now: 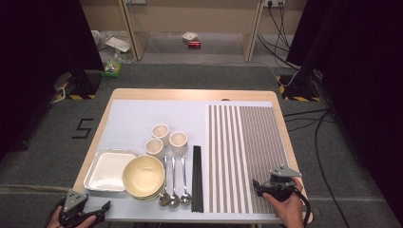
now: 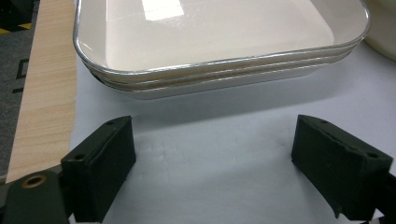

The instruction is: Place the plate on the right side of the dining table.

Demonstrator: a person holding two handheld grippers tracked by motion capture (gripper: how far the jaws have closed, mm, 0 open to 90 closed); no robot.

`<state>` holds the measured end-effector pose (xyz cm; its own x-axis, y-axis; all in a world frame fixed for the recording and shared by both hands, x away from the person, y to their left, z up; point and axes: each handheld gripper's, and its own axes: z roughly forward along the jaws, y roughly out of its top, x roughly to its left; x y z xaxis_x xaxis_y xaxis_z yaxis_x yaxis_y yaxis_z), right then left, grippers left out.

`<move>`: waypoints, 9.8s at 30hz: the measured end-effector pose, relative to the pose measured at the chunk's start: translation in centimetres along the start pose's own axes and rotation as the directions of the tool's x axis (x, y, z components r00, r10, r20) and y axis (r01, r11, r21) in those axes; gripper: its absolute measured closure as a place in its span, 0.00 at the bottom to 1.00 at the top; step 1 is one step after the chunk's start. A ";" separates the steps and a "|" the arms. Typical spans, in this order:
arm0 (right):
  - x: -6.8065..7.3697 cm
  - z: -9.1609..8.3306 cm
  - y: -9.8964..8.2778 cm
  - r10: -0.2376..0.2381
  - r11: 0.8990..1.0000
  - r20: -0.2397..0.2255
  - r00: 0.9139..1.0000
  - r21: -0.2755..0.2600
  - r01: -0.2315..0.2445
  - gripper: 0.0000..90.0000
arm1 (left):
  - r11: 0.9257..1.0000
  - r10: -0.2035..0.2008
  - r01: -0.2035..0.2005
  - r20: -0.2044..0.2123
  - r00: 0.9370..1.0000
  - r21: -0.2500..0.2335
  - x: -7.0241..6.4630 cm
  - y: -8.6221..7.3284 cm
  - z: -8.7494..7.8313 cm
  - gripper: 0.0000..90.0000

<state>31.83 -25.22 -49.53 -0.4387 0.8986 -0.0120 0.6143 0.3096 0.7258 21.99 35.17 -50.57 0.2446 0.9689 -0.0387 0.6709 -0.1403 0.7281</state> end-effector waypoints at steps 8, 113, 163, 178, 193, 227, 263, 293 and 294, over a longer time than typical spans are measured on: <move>0.0 0.0 0.0 0.000 1.000 -0.002 1.000 -0.001 0.000 0.18 | 1.000 -0.002 0.002 0.006 1.000 0.009 0.2 0.1 -0.2 0.16; 0.0 0.0 0.0 -0.001 1.000 0.000 1.000 -0.002 0.001 0.18 | 0.993 -0.105 0.102 -0.050 0.993 -0.054 7.6 10.6 6.3 0.96; 0.1 0.0 0.0 0.003 1.000 -0.001 1.000 0.000 -0.003 0.18 | 0.997 -0.061 0.056 -0.101 0.993 -0.049 8.7 11.3 5.3 0.93; 0.1 0.0 0.0 0.003 1.000 -0.001 1.000 0.000 -0.003 0.18 | 0.991 -0.132 0.131 -0.040 0.990 -0.035 9.2 10.3 4.3 0.84; 0.1 0.0 0.0 0.003 1.000 -0.001 1.000 0.000 -0.003 0.18 | 0.968 -0.242 0.244 0.032 0.970 -0.051 10.0 9.7 4.6 0.96; 0.1 0.0 0.0 0.006 1.000 0.000 1.000 0.002 -0.006 0.18 | 0.962 -0.209 0.215 0.052 0.977 -0.171 9.5 16.0 -0.2 0.98; 0.1 0.0 0.0 0.001 1.000 0.008 1.000 0.003 -0.001 0.18 | 0.970 -0.110 0.142 0.168 0.980 -0.195 2.2 24.6 -0.2 0.98; 2.5 -2.5 4.4 0.038 0.994 -0.112 0.993 -0.100 -0.049 0.28 | 0.984 -0.014 0.059 0.255 0.967 -0.169 -6.2 27.5 3.5 0.98; 2.9 -2.5 4.7 0.026 0.994 -0.122 0.992 -0.101 -0.039 0.28 | 0.984 -0.014 0.060 0.260 0.965 -0.169 -6.4 27.5 3.6 0.98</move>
<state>31.81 -21.95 -44.45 -0.4991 0.8618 0.0910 0.5613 0.2415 0.7916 41.40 24.40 -32.70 0.4085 0.8844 -0.2257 0.5566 -0.0454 0.8296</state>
